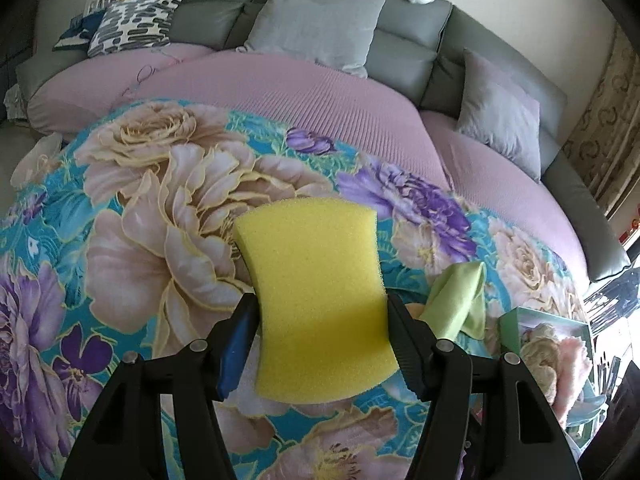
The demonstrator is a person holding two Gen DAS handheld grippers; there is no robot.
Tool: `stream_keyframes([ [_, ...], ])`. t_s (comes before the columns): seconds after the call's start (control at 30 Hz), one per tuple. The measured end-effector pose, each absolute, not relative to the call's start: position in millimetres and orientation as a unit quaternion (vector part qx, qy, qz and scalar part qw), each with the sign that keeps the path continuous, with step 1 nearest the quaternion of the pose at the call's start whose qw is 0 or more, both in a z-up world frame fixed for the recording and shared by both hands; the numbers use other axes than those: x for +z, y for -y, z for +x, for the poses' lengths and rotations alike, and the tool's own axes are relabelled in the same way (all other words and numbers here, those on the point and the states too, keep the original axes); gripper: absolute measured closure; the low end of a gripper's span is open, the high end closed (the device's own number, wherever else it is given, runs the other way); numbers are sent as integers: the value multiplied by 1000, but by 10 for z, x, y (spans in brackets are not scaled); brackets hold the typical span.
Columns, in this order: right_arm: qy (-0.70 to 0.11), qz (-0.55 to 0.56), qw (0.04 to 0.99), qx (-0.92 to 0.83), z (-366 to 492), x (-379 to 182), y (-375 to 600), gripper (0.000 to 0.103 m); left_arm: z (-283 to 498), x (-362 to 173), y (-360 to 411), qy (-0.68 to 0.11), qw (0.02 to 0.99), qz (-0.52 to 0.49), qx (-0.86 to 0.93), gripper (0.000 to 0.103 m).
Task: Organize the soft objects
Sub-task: 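Grasp the yellow sponge with the left tool while the right tool grasps the red ring, then carry the sponge and red ring over the tray with both tools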
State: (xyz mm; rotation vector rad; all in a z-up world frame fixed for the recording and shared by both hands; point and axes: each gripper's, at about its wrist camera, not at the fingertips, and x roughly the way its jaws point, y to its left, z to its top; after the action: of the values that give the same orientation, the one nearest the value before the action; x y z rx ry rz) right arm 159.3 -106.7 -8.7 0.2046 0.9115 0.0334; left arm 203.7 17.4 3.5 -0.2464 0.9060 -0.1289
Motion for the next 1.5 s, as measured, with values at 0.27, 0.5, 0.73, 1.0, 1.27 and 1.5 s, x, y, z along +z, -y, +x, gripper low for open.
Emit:
stream_keyframes([
  [0.27,-388,117,914,11,1400,230,1252,41,1895,253,-52,-411,900,-120,-80,38],
  [0.5,-334,136,932,-36,1120,587,1655,41,1769,455,289,-387,908,-110,-120,38],
  [0.73,-311,148,933,-103,844,750,2213,41,1643,519,715,-379,907,-86,-165,38],
  [1.0,-311,173,922,-152,614,717,2734,41,1451,534,1277,-378,897,-55,-222,38],
  [1.27,-332,180,912,-162,564,574,2930,41,1231,475,1773,-383,881,-17,-277,38],
  [1.5,-342,196,901,-184,464,462,3141,41,1097,398,2065,-392,867,1,-308,37],
])
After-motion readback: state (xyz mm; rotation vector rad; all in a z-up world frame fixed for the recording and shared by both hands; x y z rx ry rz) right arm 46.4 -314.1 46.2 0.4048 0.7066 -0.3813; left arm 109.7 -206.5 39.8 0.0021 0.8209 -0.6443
